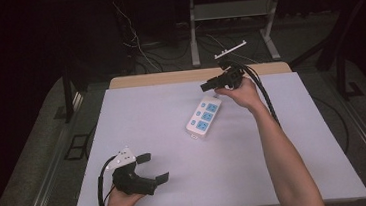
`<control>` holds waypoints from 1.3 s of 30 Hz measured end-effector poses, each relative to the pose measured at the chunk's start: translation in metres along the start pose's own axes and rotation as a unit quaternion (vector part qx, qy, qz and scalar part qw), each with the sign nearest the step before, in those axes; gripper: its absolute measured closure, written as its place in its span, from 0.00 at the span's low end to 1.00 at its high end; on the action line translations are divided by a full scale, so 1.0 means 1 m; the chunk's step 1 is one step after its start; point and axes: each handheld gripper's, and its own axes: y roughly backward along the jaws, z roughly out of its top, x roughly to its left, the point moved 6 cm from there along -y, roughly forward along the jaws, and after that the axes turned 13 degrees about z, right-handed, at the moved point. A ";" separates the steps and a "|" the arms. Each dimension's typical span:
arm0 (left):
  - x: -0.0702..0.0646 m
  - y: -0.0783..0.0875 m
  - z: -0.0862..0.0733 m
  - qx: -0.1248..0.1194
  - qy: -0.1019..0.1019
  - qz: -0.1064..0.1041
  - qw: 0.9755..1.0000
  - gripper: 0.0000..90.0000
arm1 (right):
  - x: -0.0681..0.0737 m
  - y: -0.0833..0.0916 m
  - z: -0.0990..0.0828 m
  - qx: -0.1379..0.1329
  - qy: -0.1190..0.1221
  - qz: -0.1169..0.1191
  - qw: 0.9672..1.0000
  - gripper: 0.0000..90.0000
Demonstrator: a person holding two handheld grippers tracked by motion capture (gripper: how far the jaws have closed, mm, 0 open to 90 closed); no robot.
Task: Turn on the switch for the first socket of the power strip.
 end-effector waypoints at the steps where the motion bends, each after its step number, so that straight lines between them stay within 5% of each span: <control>1: 0.000 0.000 0.000 0.000 0.001 0.000 1.000 0.00 | -0.001 0.000 0.000 0.000 0.001 0.001 1.000 0.59; 16: 0.001 -0.001 -0.001 0.006 -0.005 -0.004 1.000 0.00 | -0.016 -0.012 -0.012 0.011 -0.010 0.036 0.999 0.92; 39: 0.003 0.000 -0.002 0.006 -0.004 -0.006 1.000 0.00 | -0.030 -0.037 -0.029 0.035 -0.022 0.036 0.999 0.99</control>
